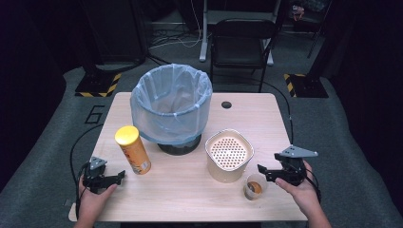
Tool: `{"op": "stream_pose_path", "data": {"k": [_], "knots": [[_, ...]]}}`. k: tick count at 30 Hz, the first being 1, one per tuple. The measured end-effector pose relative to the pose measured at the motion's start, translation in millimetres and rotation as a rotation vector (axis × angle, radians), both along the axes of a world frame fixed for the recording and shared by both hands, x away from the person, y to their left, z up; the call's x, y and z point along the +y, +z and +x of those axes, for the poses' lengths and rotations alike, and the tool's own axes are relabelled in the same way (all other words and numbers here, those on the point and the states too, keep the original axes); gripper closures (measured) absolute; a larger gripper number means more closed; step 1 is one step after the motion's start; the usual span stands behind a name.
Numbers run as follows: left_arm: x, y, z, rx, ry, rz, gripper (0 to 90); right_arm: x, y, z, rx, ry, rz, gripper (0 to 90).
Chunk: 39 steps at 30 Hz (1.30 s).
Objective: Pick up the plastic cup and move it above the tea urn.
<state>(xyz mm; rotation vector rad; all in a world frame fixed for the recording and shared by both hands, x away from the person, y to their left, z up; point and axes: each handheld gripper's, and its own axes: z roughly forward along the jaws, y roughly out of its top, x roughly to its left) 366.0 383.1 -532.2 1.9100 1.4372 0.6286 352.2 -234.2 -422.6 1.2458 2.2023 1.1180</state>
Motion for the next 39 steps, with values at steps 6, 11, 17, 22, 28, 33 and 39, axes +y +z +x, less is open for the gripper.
{"op": "stream_pose_path", "data": {"k": [6, 11, 17, 22, 28, 33, 39], "knots": [[0.0, 0.0, 0.0, 0.000, 0.000, 0.000, 8.8, 7.7, 1.3, -8.8, 0.001, 0.058, 0.017, 13.9], [0.0, -0.1, 0.1, 0.000, 0.000, 0.000, 8.8, 13.2, -1.8, -16.3, -0.004, 0.081, 0.012, 12.6], [0.0, 0.0, 0.0, 0.000, 0.000, 0.000, 8.7, 18.5, -6.7, -22.9, 0.006, 0.120, 0.014, 10.2], [0.0, 0.0, 0.0, 0.000, 0.000, 0.000, 8.8, 26.0, -14.9, -28.5, 0.016, 0.154, 0.006, 7.7], [0.0, -0.1, 0.0, -0.001, 0.000, 0.000, 8.8, 33.8, -27.5, -32.6, 0.009, 0.174, -0.008, 6.9], [-0.3, -0.3, -0.1, -0.006, 0.001, 0.000, 8.8, 35.9, -39.3, -33.0, -0.006, 0.175, -0.021, 10.9], [-0.3, -0.3, -0.1, -0.006, 0.001, 0.000, 8.8, 33.9, -50.0, -36.3, -0.030, 0.186, -0.023, 14.7]]}}
